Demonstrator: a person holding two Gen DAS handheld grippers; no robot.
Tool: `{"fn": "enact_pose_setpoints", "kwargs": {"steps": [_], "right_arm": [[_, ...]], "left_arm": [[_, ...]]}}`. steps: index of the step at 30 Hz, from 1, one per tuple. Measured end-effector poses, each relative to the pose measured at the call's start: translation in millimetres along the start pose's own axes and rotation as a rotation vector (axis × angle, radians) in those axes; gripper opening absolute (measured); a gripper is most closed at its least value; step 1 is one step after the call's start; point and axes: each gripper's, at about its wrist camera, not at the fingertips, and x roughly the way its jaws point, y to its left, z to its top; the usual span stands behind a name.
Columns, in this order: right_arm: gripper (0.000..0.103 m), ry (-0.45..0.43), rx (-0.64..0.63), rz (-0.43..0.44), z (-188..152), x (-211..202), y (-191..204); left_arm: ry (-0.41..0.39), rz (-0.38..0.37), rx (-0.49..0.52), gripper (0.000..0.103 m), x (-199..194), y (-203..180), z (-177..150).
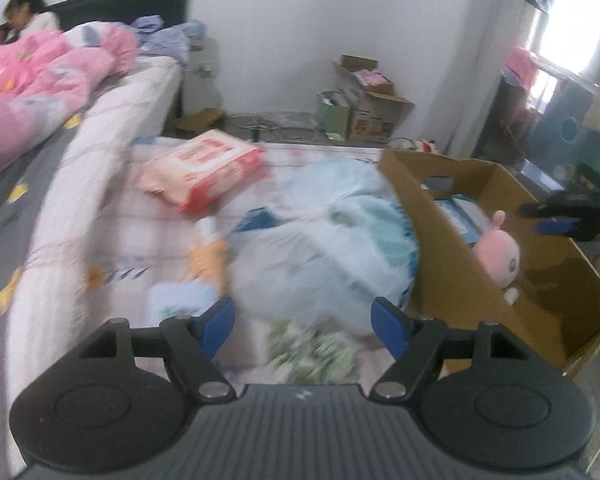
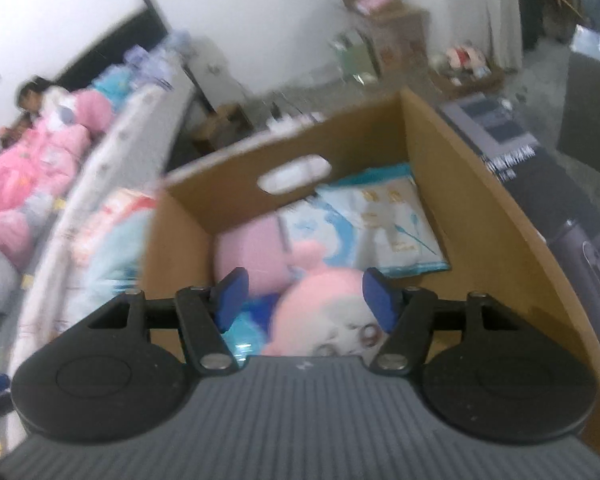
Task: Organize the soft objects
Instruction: 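Open the right gripper to drop the toy and move back to the bed, then lower the right gripper onto the light-blue towel and close it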
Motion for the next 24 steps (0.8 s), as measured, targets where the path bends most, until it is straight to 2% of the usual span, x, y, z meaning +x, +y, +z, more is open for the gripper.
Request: {"fn": "enact_pose_setpoints", "kwargs": {"steps": [2, 5, 8, 11, 19, 22, 24], "right_arm": [[0.067, -0.033, -0.019, 0.062, -8, -24, 16], [0.068, -0.037, -0.047, 0.163, -26, -49, 44], [0.068, 0.015, -0.061, 0.304, -47, -56, 76], [0.068, 0.084, -0.083, 0.408, -67, -53, 109], [0.068, 0.302, -0.165, 0.566, -113, -14, 202], [0.068, 0.373, -0.218, 0.58, -133, 4, 237], [0.064, 0.434, -0.233, 0.583, -146, 21, 259]], "left_arm": [[-0.005, 0.026, -0.012, 0.078, -13, 12, -12], [0.0, 0.072, -0.021, 0.078, -27, 25, -31], [0.016, 0.12, -0.024, 0.078, -36, 33, -49], [0.031, 0.139, -0.043, 0.078, -43, 42, -67], [0.043, 0.173, -0.063, 0.078, -61, 52, -113], [0.034, 0.171, -0.087, 0.077, -64, 55, -124], [0.01, 0.178, -0.08, 0.076, -68, 54, -127]]}}
